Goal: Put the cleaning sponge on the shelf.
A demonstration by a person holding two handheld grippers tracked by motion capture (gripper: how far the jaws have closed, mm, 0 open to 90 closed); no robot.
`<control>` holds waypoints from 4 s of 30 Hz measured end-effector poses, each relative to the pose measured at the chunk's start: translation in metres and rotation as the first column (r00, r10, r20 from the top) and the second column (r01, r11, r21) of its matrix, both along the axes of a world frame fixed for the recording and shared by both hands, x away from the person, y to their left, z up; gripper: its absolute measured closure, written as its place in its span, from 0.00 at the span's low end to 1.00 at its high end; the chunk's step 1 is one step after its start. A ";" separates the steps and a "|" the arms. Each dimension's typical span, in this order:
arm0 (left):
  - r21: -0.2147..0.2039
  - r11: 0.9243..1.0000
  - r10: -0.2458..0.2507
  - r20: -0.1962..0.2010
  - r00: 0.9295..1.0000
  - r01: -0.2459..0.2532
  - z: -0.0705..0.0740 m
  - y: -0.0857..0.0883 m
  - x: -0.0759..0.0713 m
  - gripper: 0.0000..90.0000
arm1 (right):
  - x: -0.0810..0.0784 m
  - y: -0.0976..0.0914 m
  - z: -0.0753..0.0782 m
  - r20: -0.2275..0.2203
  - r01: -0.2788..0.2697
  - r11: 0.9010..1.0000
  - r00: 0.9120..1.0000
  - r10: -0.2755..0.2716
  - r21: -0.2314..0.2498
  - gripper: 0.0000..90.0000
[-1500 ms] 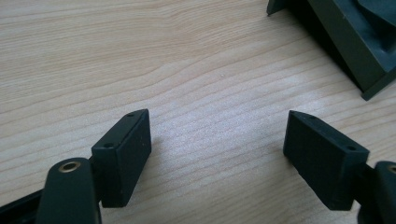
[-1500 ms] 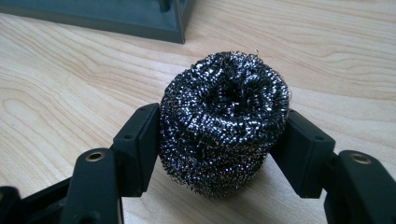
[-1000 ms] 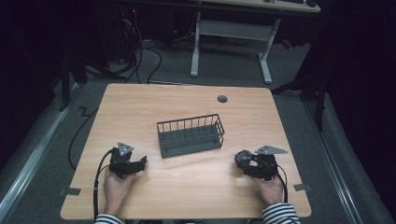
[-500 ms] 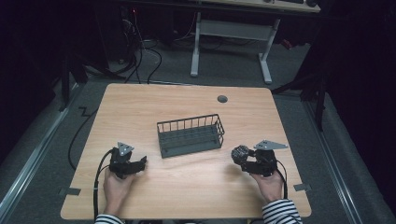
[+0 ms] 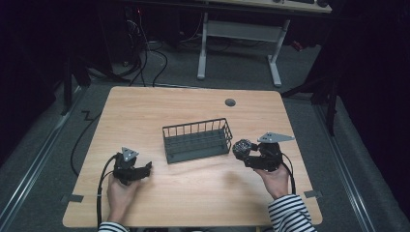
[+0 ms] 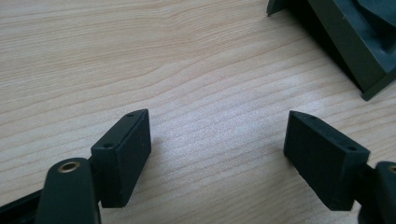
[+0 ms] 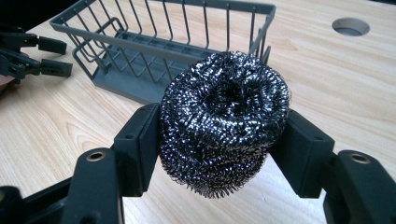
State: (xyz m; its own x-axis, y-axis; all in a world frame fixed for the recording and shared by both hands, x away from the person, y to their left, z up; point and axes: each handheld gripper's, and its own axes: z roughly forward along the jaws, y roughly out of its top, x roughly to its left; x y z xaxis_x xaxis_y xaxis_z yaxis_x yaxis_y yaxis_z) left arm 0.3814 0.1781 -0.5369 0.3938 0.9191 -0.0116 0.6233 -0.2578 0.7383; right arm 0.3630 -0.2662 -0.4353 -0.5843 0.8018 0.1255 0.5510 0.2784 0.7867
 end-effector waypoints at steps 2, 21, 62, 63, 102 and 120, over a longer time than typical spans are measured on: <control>0.000 1.000 0.000 0.000 1.000 0.000 0.000 0.000 0.000 0.26 | 0.001 0.001 0.001 0.002 -0.002 1.000 1.000 0.002 -0.002 0.41; -0.001 1.000 -0.001 0.000 1.000 0.001 0.000 0.000 0.000 0.26 | 0.030 0.030 0.024 0.028 -0.050 0.999 0.998 0.050 -0.016 0.41; -0.001 1.000 -0.002 0.000 1.000 0.002 0.000 0.000 0.000 0.26 | 0.085 0.087 0.010 -0.045 -0.079 0.993 0.996 0.075 -0.084 0.41; -0.001 1.000 -0.001 0.000 1.000 0.001 0.000 0.000 0.000 0.26 | 0.086 0.088 0.009 -0.047 -0.079 0.993 0.996 0.076 -0.085 0.41; -0.001 1.000 -0.001 0.000 1.000 0.001 0.000 0.000 0.000 0.26 | 0.105 0.105 -0.010 -0.108 -0.062 0.988 0.993 0.046 -0.142 0.37; -0.001 1.000 -0.002 0.000 1.000 0.002 0.000 0.000 0.000 0.26 | 0.089 0.084 0.011 -0.027 -0.049 0.995 0.999 0.046 -0.085 0.38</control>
